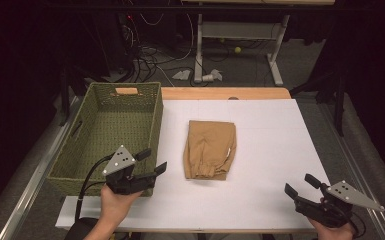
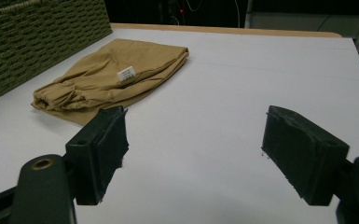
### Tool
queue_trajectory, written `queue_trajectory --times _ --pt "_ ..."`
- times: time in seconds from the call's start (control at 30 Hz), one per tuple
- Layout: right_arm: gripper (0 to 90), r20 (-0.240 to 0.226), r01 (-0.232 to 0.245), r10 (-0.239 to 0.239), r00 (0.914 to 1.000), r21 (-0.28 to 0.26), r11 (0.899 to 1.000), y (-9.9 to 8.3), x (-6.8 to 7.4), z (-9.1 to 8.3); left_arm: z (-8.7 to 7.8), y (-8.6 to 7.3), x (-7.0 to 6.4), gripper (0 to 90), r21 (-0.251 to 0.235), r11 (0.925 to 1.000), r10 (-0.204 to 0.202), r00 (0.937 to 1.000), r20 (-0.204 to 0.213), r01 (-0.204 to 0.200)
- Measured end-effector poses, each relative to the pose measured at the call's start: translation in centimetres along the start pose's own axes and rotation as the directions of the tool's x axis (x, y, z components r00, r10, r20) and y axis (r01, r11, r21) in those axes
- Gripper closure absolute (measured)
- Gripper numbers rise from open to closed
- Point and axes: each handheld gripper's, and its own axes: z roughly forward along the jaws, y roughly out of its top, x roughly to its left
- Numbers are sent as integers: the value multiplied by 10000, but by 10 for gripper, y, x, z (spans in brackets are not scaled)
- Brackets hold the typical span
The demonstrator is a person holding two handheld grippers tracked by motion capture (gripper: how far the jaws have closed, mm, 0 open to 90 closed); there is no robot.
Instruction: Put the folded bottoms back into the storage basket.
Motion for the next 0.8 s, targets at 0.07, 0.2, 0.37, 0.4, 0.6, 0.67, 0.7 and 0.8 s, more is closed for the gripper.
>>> queue_trajectory --times 0.07,0.2,0.37,0.4,0.6,0.67,0.7,0.8 --pt "229 -8 3 -3 10000 6 10000 0 0 0 1 0 0 305 -6 10000 -24 10000 40 24" --pt "230 -40 4 -4 10000 24 10000 0 0 0 6 1 -1 304 81 10000 -32 9999 133 31" --pt "230 -69 12 -12 10000 44 10000 0 0 1 8 3 -4 303 24 10000 16 9997 224 -16" --pt "230 -68 14 -14 10000 43 10000 0 0 1 8 4 -4 303 19 10000 31 9997 238 -31" --pt "230 -56 7 -7 10000 34 10000 0 0 1 13 7 -7 303 28 9999 131 9993 340 -132" --pt "230 -63 10 -10 10000 31 10000 0 0 1 15 9 -8 303 28 9999 170 9992 360 -171" --pt "230 -62 12 -12 10000 14 10000 0 0 1 16 9 -8 301 8 9999 149 9991 385 -150" --pt "231 -93 19 -19 10000 -26 10000 0 0 0 18 12 -6 300 -17 10000 73 9993 359 -72"
